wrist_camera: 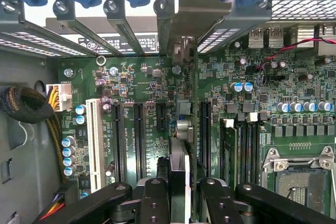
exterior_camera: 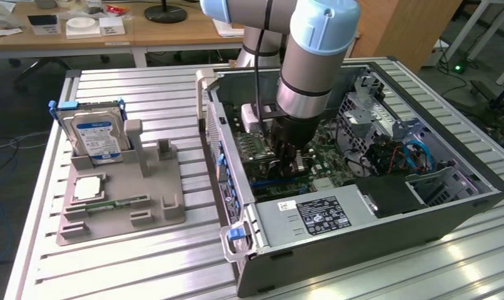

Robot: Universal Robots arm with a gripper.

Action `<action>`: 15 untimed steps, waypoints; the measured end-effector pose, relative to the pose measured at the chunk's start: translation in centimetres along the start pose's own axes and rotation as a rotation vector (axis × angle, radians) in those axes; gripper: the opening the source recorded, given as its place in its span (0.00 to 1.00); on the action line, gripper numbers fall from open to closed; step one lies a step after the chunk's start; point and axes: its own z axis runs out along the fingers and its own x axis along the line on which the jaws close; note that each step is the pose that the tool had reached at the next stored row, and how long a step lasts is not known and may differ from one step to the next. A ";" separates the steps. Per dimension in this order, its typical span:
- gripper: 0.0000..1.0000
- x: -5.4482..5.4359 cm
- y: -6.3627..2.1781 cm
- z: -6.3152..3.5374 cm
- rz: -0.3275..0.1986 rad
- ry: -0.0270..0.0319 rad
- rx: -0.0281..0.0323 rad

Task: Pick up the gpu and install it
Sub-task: 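Insert the gpu into the slot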

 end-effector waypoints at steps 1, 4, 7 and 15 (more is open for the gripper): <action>0.27 0.0 0.00 0.00 0.000 0.0000 0.0000; 0.27 0.0 0.01 0.00 0.000 -0.0001 0.0001; 0.27 0.0 0.02 0.00 0.000 -0.0001 0.0001; 0.27 0.0 0.02 -0.10 -0.001 -0.0001 0.0005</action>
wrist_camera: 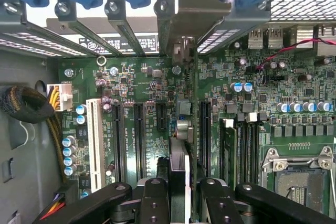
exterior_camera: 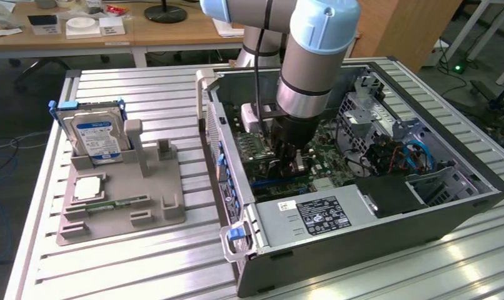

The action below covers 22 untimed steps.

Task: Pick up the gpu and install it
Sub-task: 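Insert the gpu into the slot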

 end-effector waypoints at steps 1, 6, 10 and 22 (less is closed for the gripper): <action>0.27 0.0 0.00 0.00 0.000 -0.0001 0.0002; 0.27 0.0 0.01 0.00 -0.001 0.0001 0.0002; 0.27 -0.2 0.01 0.01 -0.009 -0.0002 -0.0001; 0.27 -0.2 0.02 0.26 -0.011 -0.0007 -0.0002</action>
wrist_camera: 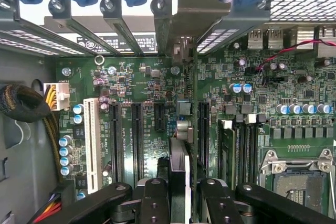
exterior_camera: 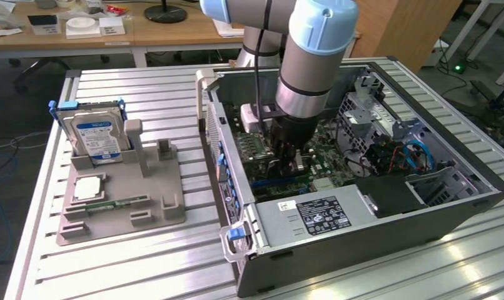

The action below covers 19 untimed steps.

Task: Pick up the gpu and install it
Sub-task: 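Insert the gpu into the slot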

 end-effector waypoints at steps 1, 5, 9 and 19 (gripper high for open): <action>0.27 0.0 0.00 0.04 0.000 -0.0001 0.0000; 0.27 0.0 0.00 0.21 0.000 -0.0013 -0.0001; 0.27 0.0 0.00 0.29 0.000 -0.0020 -0.0001; 0.27 0.0 0.01 0.58 0.000 -0.0017 -0.0002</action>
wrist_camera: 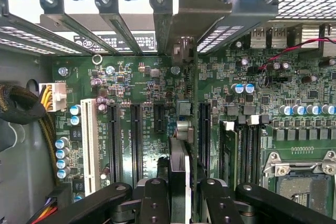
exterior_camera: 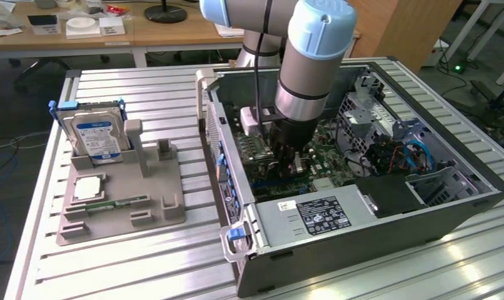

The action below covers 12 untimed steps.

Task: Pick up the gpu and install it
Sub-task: 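Insert the gpu into the slot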

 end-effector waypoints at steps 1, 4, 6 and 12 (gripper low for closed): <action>0.27 0.0 0.00 0.02 0.000 0.0000 0.0000; 0.27 0.0 0.01 0.04 0.000 -0.0002 0.0002; 0.27 0.0 0.01 0.04 0.000 -0.0002 0.0001; 0.27 0.0 0.07 0.05 0.000 -0.0003 0.0006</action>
